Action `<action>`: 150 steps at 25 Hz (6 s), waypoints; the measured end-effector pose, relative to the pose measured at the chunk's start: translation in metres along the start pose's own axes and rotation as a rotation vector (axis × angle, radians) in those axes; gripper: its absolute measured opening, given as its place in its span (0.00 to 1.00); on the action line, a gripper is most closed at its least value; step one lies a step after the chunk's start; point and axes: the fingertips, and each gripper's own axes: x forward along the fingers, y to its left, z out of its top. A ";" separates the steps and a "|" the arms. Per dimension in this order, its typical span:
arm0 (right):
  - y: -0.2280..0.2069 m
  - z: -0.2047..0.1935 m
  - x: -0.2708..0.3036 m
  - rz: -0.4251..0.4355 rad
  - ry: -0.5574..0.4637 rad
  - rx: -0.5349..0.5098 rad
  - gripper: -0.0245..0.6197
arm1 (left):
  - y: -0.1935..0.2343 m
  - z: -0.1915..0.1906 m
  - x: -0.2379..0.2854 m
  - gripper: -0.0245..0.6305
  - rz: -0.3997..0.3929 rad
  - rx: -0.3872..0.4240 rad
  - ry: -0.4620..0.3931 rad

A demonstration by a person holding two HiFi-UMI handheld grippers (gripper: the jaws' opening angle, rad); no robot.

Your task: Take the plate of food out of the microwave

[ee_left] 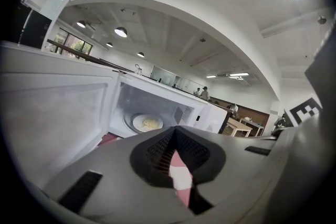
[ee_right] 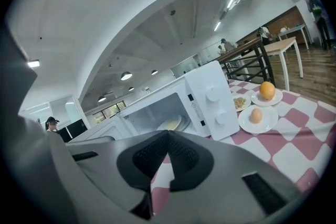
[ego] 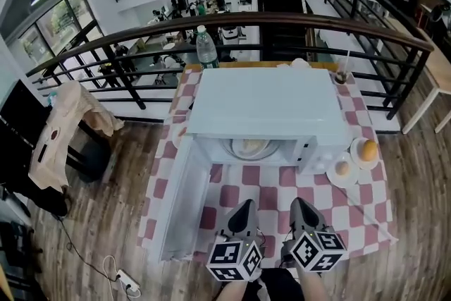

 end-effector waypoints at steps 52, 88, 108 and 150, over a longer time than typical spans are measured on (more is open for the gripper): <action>-0.010 -0.015 0.176 0.131 0.185 0.621 0.10 | 0.081 -0.050 0.131 0.04 -0.082 -0.643 0.217; -0.016 -0.037 0.236 -0.004 0.252 0.572 0.28 | 0.106 -0.055 0.144 0.07 -0.066 -0.654 0.212; -0.017 -0.045 0.247 -0.035 0.250 0.676 0.12 | 0.114 -0.058 0.145 0.07 -0.075 -0.671 0.225; -0.020 -0.070 0.217 -0.023 0.332 0.836 0.20 | 0.105 -0.071 0.127 0.07 -0.063 -0.668 0.238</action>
